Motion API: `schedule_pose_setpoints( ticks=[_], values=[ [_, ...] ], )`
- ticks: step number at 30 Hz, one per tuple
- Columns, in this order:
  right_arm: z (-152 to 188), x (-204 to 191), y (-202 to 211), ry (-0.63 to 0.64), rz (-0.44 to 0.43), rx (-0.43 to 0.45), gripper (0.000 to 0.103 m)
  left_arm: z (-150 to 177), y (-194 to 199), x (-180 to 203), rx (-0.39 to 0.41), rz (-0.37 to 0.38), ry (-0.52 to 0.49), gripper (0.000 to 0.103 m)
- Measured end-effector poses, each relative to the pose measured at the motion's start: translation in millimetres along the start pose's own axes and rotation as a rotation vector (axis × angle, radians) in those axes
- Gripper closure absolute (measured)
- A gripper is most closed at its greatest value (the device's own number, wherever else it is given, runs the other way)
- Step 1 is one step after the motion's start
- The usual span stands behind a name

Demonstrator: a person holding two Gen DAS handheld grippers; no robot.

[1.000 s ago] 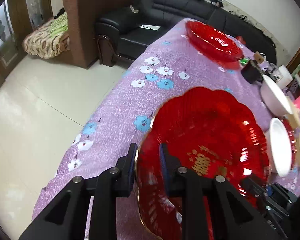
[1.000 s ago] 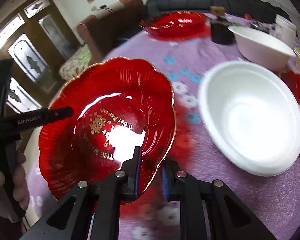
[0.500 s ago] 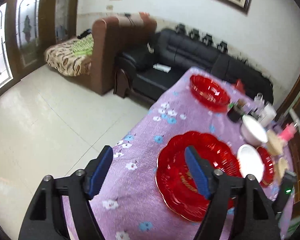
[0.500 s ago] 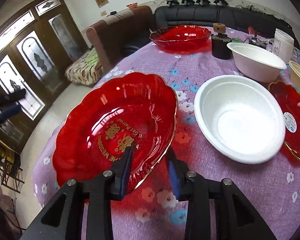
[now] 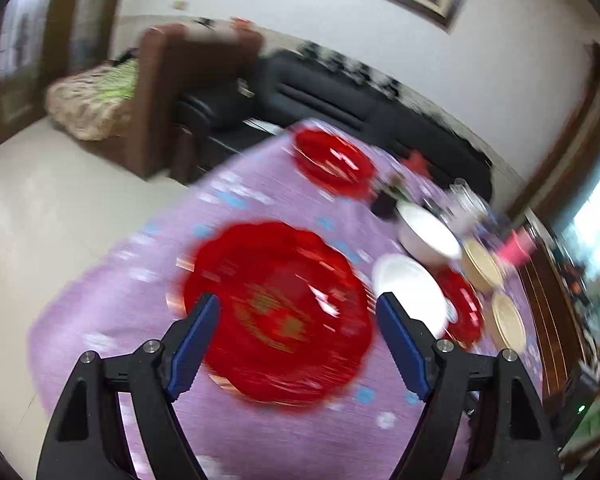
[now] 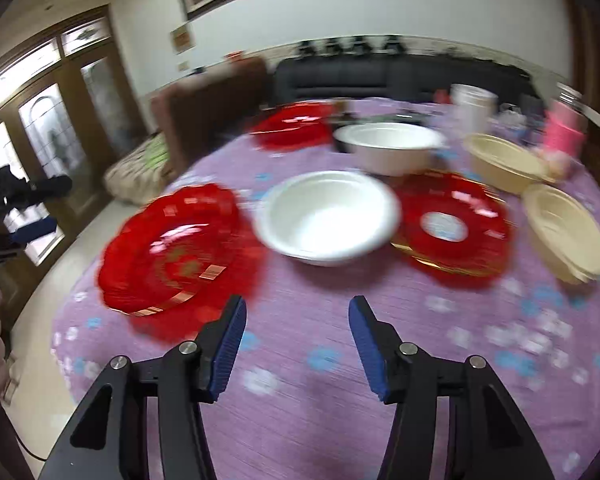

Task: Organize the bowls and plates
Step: 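Carry the red plate with both grippers to the table edge and release, then grasp the white paper bowl rim with both grippers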

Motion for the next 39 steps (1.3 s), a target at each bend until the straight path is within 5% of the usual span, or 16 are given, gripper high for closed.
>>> schedule_pose_setpoints(
  ticks=[5, 12, 16, 18, 31, 34, 39],
  values=[
    [-3.5, 54.3, 17.0, -0.113, 0.05, -0.009, 0.045, 17.0, -32.9, 62.1, -0.072, 0.097, -0.087, 0.023],
    [-31.4, 58.1, -20.7, -0.252, -0.048, -0.072, 0.045, 4.6, -42.0, 98.9, -0.111, 0.159, -0.225, 0.025],
    [-47.9, 46.4, -50.7, -0.291, -0.076, -0.077, 0.045, -21.3, -64.8, 108.4, -0.133, 0.085, -0.351, 0.057],
    [-52.1, 43.7, -62.5, -0.298, -0.076, -0.082, 0.045, -29.5, -83.9, 109.0, -0.161, 0.048, -0.384, 0.063],
    [-49.4, 54.1, -115.6, -0.347, -0.107, -0.156, 0.045, -40.0, -216.7, 112.8, -0.417, 0.001, -0.314, 0.064],
    [-50.3, 55.0, -118.6, -0.357, -0.113, -0.155, 0.049, -35.6, -226.2, 118.5, -0.45, 0.018, -0.331, 0.064],
    [-45.8, 54.2, -121.6, -0.36, -0.134, -0.162, 0.077, -32.7, -217.2, 124.7, -0.434, 0.016, -0.36, 0.077]
  ],
)
Point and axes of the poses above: each gripper's, at about its wrist camera, not at the fingertips, and y roughly against the way its jaws point, x to its right, z to its underside, the point moved 5 cm from there along -y, roughly the way its jaws point, and after that the axes turned 10 degrees about -y, right-handed, at the moved point
